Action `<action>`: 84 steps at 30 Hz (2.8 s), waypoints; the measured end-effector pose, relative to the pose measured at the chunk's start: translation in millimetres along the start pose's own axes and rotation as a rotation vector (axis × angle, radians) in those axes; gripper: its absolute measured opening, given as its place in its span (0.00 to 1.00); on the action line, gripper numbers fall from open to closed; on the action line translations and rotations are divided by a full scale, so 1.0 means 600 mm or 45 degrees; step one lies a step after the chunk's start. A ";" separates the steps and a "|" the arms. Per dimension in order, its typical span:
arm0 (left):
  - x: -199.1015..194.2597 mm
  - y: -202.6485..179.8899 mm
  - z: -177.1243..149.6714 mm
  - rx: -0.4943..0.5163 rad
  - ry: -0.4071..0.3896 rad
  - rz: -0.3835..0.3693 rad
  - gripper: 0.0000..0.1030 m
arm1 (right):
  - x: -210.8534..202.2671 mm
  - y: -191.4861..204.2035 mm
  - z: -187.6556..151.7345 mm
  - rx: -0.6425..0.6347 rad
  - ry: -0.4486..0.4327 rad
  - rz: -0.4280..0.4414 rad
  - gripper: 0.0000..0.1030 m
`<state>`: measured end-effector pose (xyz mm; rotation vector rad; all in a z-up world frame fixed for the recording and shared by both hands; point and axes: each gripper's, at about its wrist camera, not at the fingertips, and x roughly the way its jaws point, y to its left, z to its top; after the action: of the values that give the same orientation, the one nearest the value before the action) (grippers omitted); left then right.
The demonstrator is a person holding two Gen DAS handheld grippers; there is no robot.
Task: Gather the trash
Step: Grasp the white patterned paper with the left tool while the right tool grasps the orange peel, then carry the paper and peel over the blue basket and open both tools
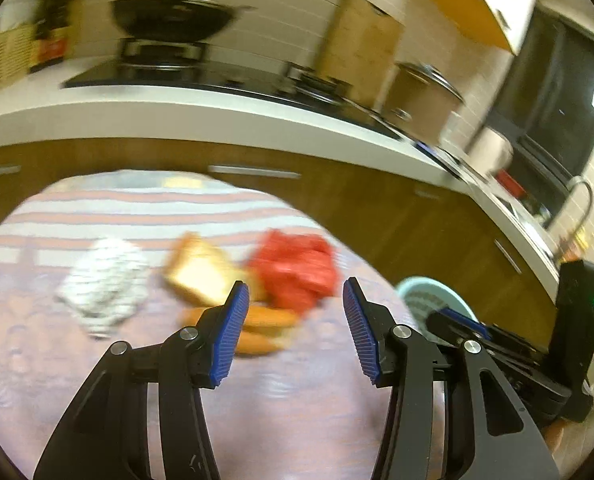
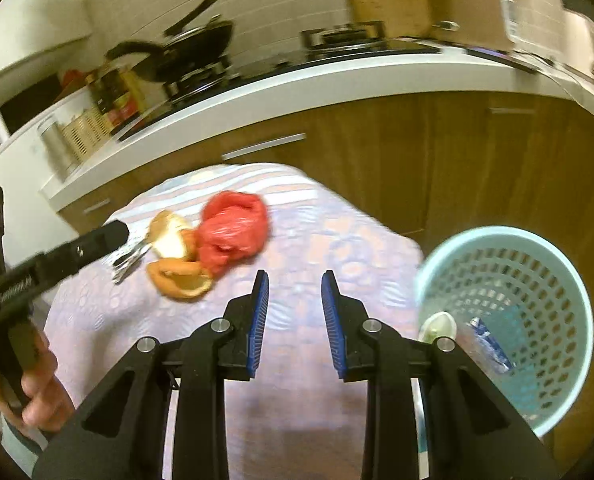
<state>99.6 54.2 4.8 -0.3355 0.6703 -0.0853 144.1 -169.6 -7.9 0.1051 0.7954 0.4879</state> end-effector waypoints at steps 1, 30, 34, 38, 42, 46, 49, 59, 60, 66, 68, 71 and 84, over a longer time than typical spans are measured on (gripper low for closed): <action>-0.007 0.018 0.002 -0.016 -0.007 0.026 0.46 | 0.006 0.010 0.000 -0.013 0.008 0.011 0.24; 0.066 0.238 0.016 -0.118 0.206 0.136 0.43 | 0.144 0.158 0.004 -0.173 0.166 0.116 0.24; 0.067 0.223 0.002 -0.141 0.269 0.037 0.17 | 0.138 0.172 -0.002 -0.137 0.232 0.198 0.18; 0.059 0.211 -0.008 -0.117 0.260 0.052 0.18 | 0.117 0.195 -0.012 -0.169 0.235 0.244 0.18; 0.060 0.218 -0.003 -0.132 0.246 0.071 0.30 | 0.113 0.188 -0.024 -0.209 0.255 0.249 0.19; 0.072 0.223 0.009 -0.153 0.256 0.070 0.35 | 0.112 0.183 -0.012 -0.244 0.214 0.248 0.59; 0.081 0.218 0.012 -0.141 0.250 0.079 0.38 | 0.117 0.197 -0.002 -0.329 0.188 0.240 0.64; 0.090 0.199 0.010 -0.079 0.208 0.141 0.38 | 0.181 0.214 -0.007 -0.471 0.210 0.153 0.66; 0.090 0.199 0.010 -0.081 0.207 0.140 0.38 | 0.186 0.214 -0.009 -0.471 0.220 0.158 0.66; 0.091 0.199 0.011 -0.076 0.208 0.153 0.36 | 0.201 0.229 -0.027 -0.525 0.247 0.107 0.40; 0.090 0.198 0.009 -0.061 0.209 0.194 0.24 | 0.193 0.228 -0.027 -0.525 0.223 0.111 0.32; 0.085 0.194 0.004 -0.049 0.201 0.217 0.07 | 0.180 0.223 -0.030 -0.502 0.211 0.131 0.24; -0.008 0.150 -0.005 -0.053 0.077 0.135 0.01 | 0.090 0.182 -0.029 -0.378 0.096 0.114 0.22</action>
<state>91.2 139.0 -24.7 -0.3380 0.7490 0.0196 122.6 -50.0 -26.1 -0.1540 0.7859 0.6928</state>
